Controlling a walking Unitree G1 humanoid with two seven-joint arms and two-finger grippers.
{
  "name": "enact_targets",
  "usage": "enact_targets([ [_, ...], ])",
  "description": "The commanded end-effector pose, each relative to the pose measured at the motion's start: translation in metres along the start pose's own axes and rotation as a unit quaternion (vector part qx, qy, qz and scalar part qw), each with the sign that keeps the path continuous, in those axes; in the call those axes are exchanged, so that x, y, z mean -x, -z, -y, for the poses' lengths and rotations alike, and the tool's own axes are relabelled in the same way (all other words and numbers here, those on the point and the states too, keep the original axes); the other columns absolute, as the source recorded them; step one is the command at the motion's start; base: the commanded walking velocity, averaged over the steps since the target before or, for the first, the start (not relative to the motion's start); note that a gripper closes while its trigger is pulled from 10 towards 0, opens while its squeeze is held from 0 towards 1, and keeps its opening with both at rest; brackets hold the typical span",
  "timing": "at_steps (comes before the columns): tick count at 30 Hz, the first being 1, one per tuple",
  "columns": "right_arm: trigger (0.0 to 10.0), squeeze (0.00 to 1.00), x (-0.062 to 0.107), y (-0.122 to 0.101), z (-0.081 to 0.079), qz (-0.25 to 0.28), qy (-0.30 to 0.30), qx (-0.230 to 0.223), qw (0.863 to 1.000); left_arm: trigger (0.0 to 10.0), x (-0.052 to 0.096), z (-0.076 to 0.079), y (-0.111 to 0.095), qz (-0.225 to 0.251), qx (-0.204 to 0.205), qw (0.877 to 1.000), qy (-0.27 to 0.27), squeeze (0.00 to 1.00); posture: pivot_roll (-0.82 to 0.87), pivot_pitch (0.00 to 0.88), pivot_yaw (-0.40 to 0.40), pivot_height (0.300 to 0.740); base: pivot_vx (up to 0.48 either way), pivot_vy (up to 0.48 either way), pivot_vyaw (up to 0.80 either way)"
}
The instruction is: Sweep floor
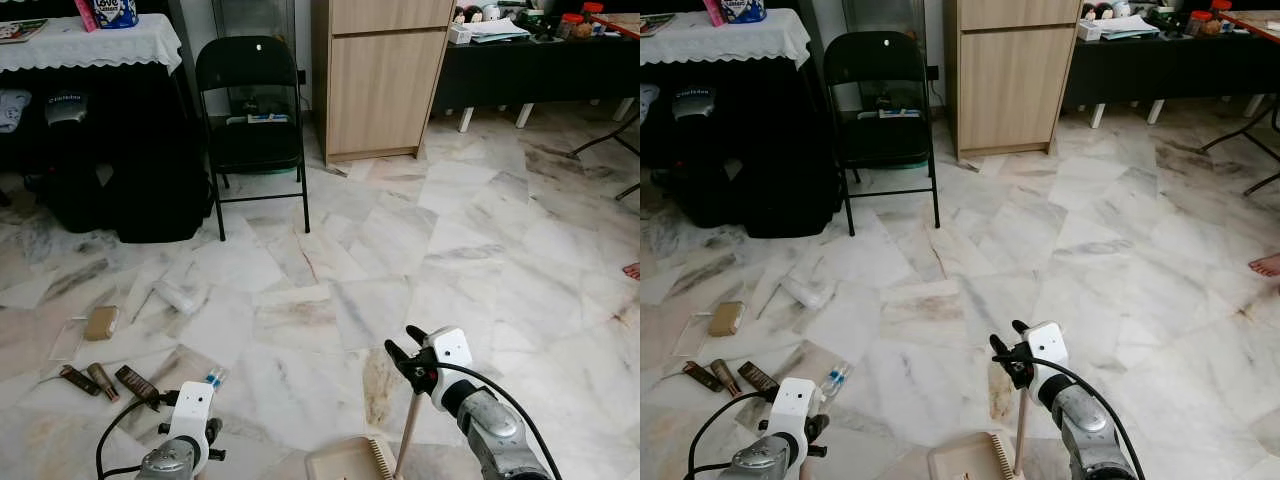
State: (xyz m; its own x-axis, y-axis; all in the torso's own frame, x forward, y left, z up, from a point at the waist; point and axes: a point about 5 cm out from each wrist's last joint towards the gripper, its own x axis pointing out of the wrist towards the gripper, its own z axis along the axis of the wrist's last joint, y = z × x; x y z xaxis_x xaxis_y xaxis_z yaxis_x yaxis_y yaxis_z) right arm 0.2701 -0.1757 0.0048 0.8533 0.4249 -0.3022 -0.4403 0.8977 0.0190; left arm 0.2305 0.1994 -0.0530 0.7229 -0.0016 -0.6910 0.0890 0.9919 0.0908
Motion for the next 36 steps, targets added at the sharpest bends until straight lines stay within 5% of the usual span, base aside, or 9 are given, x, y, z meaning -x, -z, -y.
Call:
enact_targets([
  [1,10.0,0.00,0.000,0.003,-0.004,-0.005,-0.012,-0.011,1.000,10.0,0.001,-0.004,0.004,-0.007,-0.020,1.000,-0.002,0.00,-0.13,0.000,0.020,0.740,0.000,0.000,0.00],
  [3,10.0,0.00,0.000,0.003,-0.004,-0.004,-0.012,-0.011,1.000,10.0,0.001,-0.004,0.004,-0.007,-0.020,1.000,-0.002,0.00,-0.13,0.000,0.022,0.740,0.000,0.000,0.00],
  [4,5.9,0.00,0.000,0.003,-0.004,-0.004,-0.011,-0.012,1.000,10.0,0.001,-0.004,0.004,-0.007,-0.020,1.000,-0.002,0.00,-0.13,0.000,0.022,0.740,0.000,0.000,0.00],
  [5,0.0,0.00,0.000,0.003,-0.004,-0.002,-0.012,-0.016,1.000,10.0,0.001,-0.004,0.003,-0.007,-0.020,1.000,-0.002,0.00,-0.13,0.000,0.022,0.740,0.000,0.000,0.00],
  [26,0.0,0.00,0.004,0.004,0.005,-0.014,0.017,-0.001,1.000,10.0,0.001,-0.002,0.004,-0.008,-0.022,1.000,0.002,0.00,-0.13,0.000,0.023,0.740,0.000,0.000,0.00],
  [31,0.0,0.00,0.017,-0.001,0.041,-0.027,0.163,0.058,0.985,10.0,0.001,-0.001,0.005,-0.009,-0.023,1.000,0.003,0.00,-0.13,0.000,0.023,0.740,0.000,0.000,0.00],
  [33,0.0,0.00,0.017,-0.001,0.041,-0.027,0.163,0.058,0.985,10.0,0.001,-0.001,0.005,-0.009,-0.023,1.000,0.003,0.00,-0.13,0.000,0.023,0.740,0.000,0.000,0.00],
  [36,0.0,0.00,0.038,-0.012,0.076,-0.020,0.314,0.095,0.944,10.0,0.001,0.002,0.006,-0.011,-0.027,1.000,0.008,0.00,-0.14,0.000,0.022,0.740,0.000,0.000,0.00],
])
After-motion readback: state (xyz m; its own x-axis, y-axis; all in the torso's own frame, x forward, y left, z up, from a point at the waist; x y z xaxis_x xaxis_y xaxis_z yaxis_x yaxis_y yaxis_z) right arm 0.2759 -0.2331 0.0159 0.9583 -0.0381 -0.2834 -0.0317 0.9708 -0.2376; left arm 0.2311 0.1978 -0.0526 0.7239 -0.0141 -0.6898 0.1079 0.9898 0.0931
